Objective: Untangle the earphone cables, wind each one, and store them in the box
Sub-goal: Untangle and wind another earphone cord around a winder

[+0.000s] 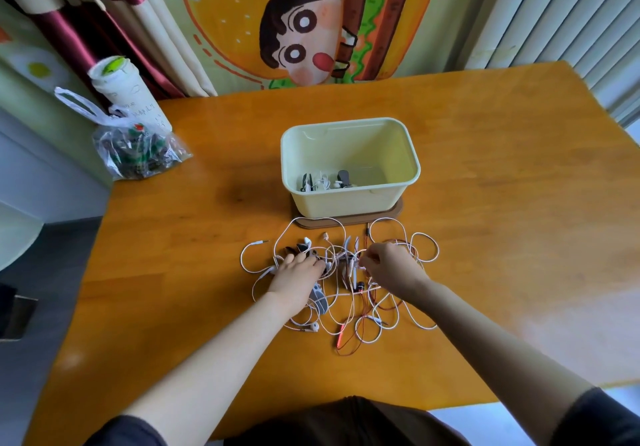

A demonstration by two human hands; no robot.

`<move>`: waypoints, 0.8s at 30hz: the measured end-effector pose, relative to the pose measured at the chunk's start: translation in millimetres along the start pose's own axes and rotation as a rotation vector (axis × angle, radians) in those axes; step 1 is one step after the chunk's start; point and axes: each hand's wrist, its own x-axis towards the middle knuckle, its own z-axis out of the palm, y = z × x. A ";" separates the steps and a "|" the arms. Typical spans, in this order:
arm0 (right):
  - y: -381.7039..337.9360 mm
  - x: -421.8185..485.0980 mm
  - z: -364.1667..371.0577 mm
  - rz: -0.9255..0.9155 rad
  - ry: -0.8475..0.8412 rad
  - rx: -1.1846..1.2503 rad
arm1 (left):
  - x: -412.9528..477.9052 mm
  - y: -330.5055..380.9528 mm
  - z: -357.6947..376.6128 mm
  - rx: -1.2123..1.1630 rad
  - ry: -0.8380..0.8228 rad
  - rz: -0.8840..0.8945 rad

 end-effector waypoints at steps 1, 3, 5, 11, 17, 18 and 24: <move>-1.1 -0.7 0.7 0.001 -0.003 0.006 | 1.0 0.6 0.6 0.032 0.006 0.015; -2.5 -2.3 1.7 0.000 0.002 0.016 | 0.4 -0.1 1.0 0.075 0.001 0.057; -2.5 -3.2 2.9 0.000 0.003 0.028 | -3.5 -1.6 0.1 0.093 -0.023 0.105; 0.4 -6.6 4.9 0.014 -0.023 0.021 | -10.5 -0.5 1.7 0.134 0.002 0.110; 3.8 -9.2 1.0 0.015 0.005 0.043 | -11.0 -3.6 -1.5 0.098 0.054 0.004; 5.6 -9.4 0.1 0.013 0.013 0.051 | -11.5 -4.4 -4.2 0.035 0.087 -0.015; 10.6 -12.1 -10.9 0.017 0.090 0.070 | -21.0 -4.5 -28.2 -0.249 0.339 -0.154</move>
